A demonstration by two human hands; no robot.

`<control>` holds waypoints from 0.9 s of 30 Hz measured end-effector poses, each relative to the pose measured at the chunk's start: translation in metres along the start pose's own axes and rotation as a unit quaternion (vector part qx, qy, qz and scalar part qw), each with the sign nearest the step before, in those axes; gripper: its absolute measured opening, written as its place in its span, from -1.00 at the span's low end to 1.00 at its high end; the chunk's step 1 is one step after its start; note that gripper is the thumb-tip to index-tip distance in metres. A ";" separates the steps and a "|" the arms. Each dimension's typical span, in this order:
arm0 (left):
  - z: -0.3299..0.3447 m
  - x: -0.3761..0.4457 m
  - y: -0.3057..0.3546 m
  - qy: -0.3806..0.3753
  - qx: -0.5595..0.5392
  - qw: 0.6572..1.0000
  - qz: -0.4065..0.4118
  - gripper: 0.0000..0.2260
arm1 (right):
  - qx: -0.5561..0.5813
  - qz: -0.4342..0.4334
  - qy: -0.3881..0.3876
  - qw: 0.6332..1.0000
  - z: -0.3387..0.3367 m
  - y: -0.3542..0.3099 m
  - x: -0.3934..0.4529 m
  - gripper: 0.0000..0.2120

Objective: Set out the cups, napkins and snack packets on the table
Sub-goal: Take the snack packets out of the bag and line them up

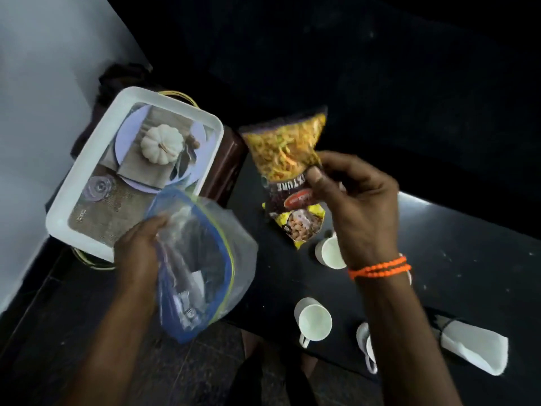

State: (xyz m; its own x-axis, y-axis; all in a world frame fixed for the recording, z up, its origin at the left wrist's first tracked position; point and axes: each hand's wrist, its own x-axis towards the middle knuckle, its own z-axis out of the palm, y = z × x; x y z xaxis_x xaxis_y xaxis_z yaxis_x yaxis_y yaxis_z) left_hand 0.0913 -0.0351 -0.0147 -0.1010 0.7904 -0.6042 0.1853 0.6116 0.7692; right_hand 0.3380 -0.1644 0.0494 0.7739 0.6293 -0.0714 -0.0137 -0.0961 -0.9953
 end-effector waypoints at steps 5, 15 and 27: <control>-0.011 -0.004 -0.011 0.018 -0.075 0.997 0.007 -0.83 | -0.122 0.094 0.054 0.987 0.003 0.095 -0.013 -0.79; 0.018 -0.010 -0.013 -0.040 -0.141 0.989 0.024 -0.80 | -0.209 0.114 0.050 0.970 0.017 0.148 -0.031 -0.76; 0.099 -0.072 0.025 -0.132 -0.165 0.977 0.034 -0.52 | 0.121 0.197 -0.270 0.935 -0.020 0.067 -0.056 0.21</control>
State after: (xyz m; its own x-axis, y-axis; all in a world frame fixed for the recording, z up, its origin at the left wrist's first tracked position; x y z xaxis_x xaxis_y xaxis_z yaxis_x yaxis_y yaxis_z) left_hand 0.1998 -0.0801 0.0268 0.1641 0.8202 -0.5480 -0.1463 0.5697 0.8088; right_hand 0.3066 -0.2220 -0.0120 0.2467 0.8856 -0.3934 -0.4243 -0.2663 -0.8655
